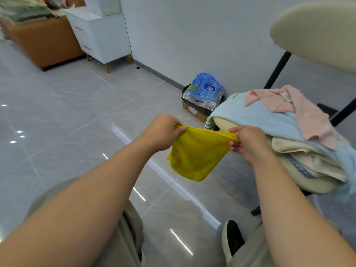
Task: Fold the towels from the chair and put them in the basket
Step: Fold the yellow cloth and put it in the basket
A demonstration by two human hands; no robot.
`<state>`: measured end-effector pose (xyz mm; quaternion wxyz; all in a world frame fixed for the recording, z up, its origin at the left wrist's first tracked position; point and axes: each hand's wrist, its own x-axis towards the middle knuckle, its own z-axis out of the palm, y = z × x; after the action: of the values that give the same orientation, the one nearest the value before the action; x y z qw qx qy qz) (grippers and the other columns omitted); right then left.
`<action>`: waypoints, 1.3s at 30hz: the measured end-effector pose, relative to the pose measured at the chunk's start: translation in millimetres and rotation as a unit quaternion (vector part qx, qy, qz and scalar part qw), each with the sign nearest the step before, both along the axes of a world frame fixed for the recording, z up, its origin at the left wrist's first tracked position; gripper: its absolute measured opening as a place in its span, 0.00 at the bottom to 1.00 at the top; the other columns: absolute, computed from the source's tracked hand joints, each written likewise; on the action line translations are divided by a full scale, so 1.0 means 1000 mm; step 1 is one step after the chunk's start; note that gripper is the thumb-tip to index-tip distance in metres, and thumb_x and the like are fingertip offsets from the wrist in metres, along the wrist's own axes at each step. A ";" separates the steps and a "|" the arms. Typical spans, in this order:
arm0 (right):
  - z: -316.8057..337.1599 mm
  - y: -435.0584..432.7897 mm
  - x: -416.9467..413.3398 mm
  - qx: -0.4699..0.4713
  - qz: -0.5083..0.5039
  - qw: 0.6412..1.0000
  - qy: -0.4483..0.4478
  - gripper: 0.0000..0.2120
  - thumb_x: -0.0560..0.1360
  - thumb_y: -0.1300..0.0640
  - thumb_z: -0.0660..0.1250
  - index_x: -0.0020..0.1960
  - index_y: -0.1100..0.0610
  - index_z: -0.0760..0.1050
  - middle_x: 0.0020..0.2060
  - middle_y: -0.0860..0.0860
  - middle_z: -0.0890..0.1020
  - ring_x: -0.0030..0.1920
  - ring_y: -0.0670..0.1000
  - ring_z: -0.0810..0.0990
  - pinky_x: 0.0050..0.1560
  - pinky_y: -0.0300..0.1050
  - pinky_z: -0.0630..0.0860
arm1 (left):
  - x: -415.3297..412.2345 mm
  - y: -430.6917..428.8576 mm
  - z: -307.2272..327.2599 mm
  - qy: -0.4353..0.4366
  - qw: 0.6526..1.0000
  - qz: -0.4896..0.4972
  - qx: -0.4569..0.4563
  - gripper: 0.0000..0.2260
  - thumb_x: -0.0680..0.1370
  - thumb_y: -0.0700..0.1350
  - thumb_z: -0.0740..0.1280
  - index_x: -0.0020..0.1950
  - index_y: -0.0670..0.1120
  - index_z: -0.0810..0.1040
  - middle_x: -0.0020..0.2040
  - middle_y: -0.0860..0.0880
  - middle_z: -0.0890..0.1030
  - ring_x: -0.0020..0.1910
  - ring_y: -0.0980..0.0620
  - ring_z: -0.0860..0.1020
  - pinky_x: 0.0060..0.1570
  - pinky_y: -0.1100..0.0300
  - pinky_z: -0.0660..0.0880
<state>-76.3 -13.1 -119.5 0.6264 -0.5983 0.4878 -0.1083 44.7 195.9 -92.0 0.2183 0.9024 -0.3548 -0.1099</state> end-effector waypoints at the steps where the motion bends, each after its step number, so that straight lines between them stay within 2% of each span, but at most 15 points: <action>1: 0.001 0.000 0.000 0.006 0.008 1.000 -0.014 0.16 0.77 0.69 0.54 0.56 0.62 0.78 0.39 0.58 0.73 0.29 0.52 0.72 0.29 0.46 0.74 | 0.000 0.000 0.000 0.000 1.000 0.004 0.001 0.14 0.82 0.51 0.64 0.55 0.42 0.83 0.46 0.42 0.83 0.46 0.44 0.79 0.47 0.53 0.76; 4: 0.003 0.000 -0.005 0.003 0.114 0.991 -0.065 0.14 0.75 0.66 0.66 0.60 0.63 0.77 0.38 0.56 0.74 0.32 0.51 0.73 0.35 0.47 0.77 | 0.002 0.002 -0.001 0.032 0.999 0.032 -0.026 0.12 0.83 0.49 0.63 0.54 0.42 0.81 0.43 0.42 0.83 0.40 0.43 0.83 0.47 0.50 0.79; 6: 0.001 0.001 -0.010 -0.060 0.229 0.971 -0.045 0.16 0.72 0.67 0.73 0.60 0.59 0.79 0.43 0.58 0.79 0.39 0.53 0.78 0.44 0.49 0.80 | 0.003 0.003 0.000 0.065 0.994 0.062 -0.054 0.10 0.83 0.49 0.63 0.54 0.43 0.79 0.44 0.43 0.83 0.34 0.45 0.84 0.43 0.50 0.81; 8: -0.003 0.003 -0.013 -0.111 0.270 0.956 -0.021 0.13 0.73 0.66 0.75 0.57 0.61 0.81 0.44 0.62 0.83 0.40 0.54 0.82 0.48 0.51 0.83 | 0.003 0.003 0.001 0.088 0.990 0.087 -0.074 0.10 0.84 0.48 0.62 0.55 0.44 0.78 0.45 0.43 0.82 0.33 0.47 0.84 0.41 0.52 0.81; 10: -0.007 0.003 -0.013 -0.130 0.264 0.956 -0.015 0.08 0.76 0.63 0.73 0.54 0.63 0.81 0.40 0.62 0.84 0.36 0.55 0.83 0.44 0.53 0.84 | 0.005 0.003 0.000 0.104 0.986 0.096 -0.084 0.09 0.83 0.48 0.63 0.56 0.44 0.78 0.47 0.44 0.82 0.36 0.47 0.85 0.43 0.51 0.82; 13: -0.008 -0.002 -0.014 -0.205 0.273 0.940 0.027 0.02 0.76 0.59 0.74 0.46 0.57 0.81 0.36 0.58 0.85 0.34 0.53 0.84 0.36 0.48 0.80 | 0.007 0.006 0.000 0.113 0.985 0.091 -0.093 0.10 0.80 0.49 0.69 0.55 0.43 0.79 0.46 0.43 0.82 0.40 0.45 0.84 0.45 0.47 0.82; 17: -0.010 -0.006 -0.014 -0.273 0.287 0.914 0.086 0.06 0.70 0.60 0.77 0.39 0.55 0.80 0.32 0.54 0.85 0.36 0.53 0.84 0.39 0.49 0.80 | 0.008 0.007 -0.003 0.110 0.988 0.083 -0.066 0.10 0.73 0.46 0.76 0.43 0.42 0.78 0.39 0.44 0.80 0.40 0.45 0.79 0.47 0.46 0.80; 20: -0.011 -0.004 -0.015 -0.295 0.322 0.888 0.144 0.08 0.65 0.59 0.80 0.37 0.53 0.81 0.36 0.53 0.85 0.39 0.53 0.82 0.45 0.51 0.80 | 0.003 0.004 -0.004 0.154 0.977 0.077 -0.129 0.06 0.74 0.40 0.75 0.45 0.46 0.78 0.42 0.41 0.84 0.40 0.44 0.85 0.49 0.45 0.82; 24: -0.012 0.000 -0.015 -0.300 0.409 0.836 0.211 0.07 0.66 0.55 0.81 0.39 0.51 0.84 0.38 0.49 0.85 0.40 0.49 0.81 0.47 0.46 0.79 | -0.001 0.000 -0.004 0.132 0.977 0.065 -0.153 0.07 0.75 0.40 0.74 0.47 0.48 0.78 0.39 0.45 0.85 0.37 0.49 0.85 0.48 0.49 0.82; 28: -0.013 0.002 -0.017 -0.305 0.462 0.792 0.259 0.13 0.66 0.51 0.81 0.37 0.57 0.80 0.33 0.49 0.79 0.35 0.48 0.73 0.38 0.43 0.72 | 0.000 0.000 -0.005 0.127 0.976 0.064 -0.163 0.08 0.74 0.39 0.75 0.45 0.48 0.77 0.37 0.47 0.85 0.36 0.51 0.85 0.47 0.53 0.81; 30: -0.013 0.007 -0.017 -0.303 0.459 0.802 0.233 0.15 0.66 0.47 0.81 0.40 0.53 0.78 0.36 0.48 0.81 0.36 0.47 0.76 0.39 0.44 0.74 | -0.002 -0.001 -0.004 0.120 0.979 0.049 -0.156 0.11 0.74 0.40 0.76 0.45 0.48 0.74 0.36 0.47 0.85 0.35 0.53 0.84 0.42 0.60 0.80; 32: -0.012 0.017 -0.014 -0.294 0.428 0.846 0.123 0.17 0.67 0.44 0.79 0.50 0.50 0.79 0.45 0.46 0.83 0.44 0.46 0.80 0.47 0.45 0.79 | -0.005 -0.002 -0.003 0.116 0.982 0.032 -0.147 0.14 0.73 0.40 0.76 0.44 0.49 0.71 0.37 0.48 0.84 0.34 0.54 0.84 0.38 0.62 0.78; 34: -0.007 0.031 -0.009 -0.289 0.385 0.876 -0.007 0.17 0.71 0.43 0.77 0.57 0.45 0.80 0.51 0.44 0.83 0.52 0.44 0.80 0.53 0.42 0.77 | -0.009 -0.004 -0.006 0.104 0.985 0.016 -0.139 0.15 0.72 0.40 0.77 0.44 0.48 0.70 0.37 0.49 0.84 0.33 0.54 0.84 0.38 0.60 0.79; 36: -0.003 0.043 -0.005 -0.276 0.354 0.889 -0.086 0.11 0.73 0.46 0.75 0.55 0.42 0.82 0.49 0.40 0.84 0.51 0.38 0.80 0.49 0.34 0.74 | -0.014 -0.007 -0.009 0.099 0.986 -0.006 -0.136 0.16 0.72 0.42 0.78 0.44 0.48 0.70 0.36 0.49 0.83 0.32 0.55 0.83 0.37 0.60 0.79; 39: -0.002 0.048 -0.001 -0.292 0.344 0.887 -0.102 0.02 0.76 0.50 0.73 0.45 0.47 0.84 0.37 0.39 0.83 0.40 0.35 0.78 0.42 0.31 0.69 | -0.020 -0.010 -0.013 0.095 0.986 -0.030 -0.130 0.14 0.72 0.41 0.77 0.44 0.46 0.72 0.36 0.48 0.83 0.32 0.53 0.83 0.37 0.58 0.80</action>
<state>-77.3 35.0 -121.8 0.4679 -0.8700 0.1313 -0.0838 24.8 185.6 -104.6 0.3632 0.8409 -0.3703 -0.1547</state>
